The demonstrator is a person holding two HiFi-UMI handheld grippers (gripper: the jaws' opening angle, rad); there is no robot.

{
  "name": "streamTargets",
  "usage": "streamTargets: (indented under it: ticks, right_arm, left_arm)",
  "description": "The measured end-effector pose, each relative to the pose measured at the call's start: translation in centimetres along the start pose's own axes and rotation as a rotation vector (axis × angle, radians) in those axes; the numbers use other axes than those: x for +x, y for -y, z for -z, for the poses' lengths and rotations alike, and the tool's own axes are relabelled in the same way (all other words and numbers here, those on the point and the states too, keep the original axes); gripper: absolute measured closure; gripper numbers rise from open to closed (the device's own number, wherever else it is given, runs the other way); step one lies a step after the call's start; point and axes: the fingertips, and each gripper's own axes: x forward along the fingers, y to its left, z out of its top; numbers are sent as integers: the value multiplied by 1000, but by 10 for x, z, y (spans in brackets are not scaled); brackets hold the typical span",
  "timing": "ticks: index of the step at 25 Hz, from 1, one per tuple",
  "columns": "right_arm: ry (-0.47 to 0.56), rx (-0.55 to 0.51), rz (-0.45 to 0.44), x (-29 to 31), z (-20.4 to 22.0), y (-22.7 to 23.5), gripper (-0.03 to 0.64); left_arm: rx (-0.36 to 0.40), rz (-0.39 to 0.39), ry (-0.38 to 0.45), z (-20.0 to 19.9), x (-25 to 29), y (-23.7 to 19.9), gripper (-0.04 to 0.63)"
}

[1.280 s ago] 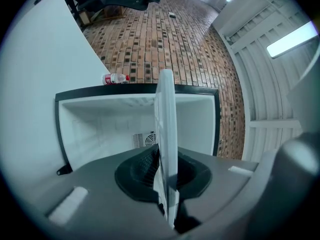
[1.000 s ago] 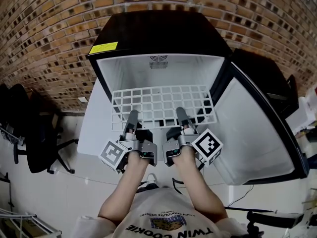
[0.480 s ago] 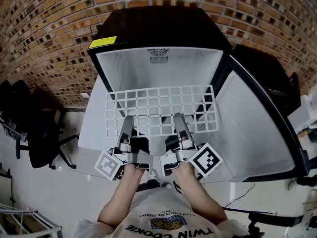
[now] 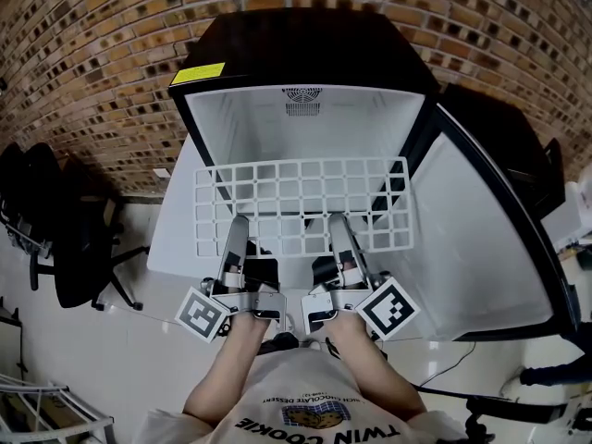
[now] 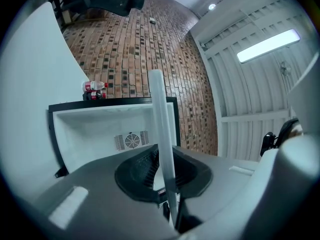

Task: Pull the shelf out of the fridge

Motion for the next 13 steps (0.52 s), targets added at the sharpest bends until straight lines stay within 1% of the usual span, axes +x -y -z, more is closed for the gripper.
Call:
streamTargets:
  ticks: [5,13]
  right_arm:
    - [2,-8,-9,1,-1,-2,558]
    - [-1,-4,-8,2,2,-3,560]
  left_arm:
    - [4,13,2,-1,1,3,569]
    - [3,9,2,-4,2,2,569]
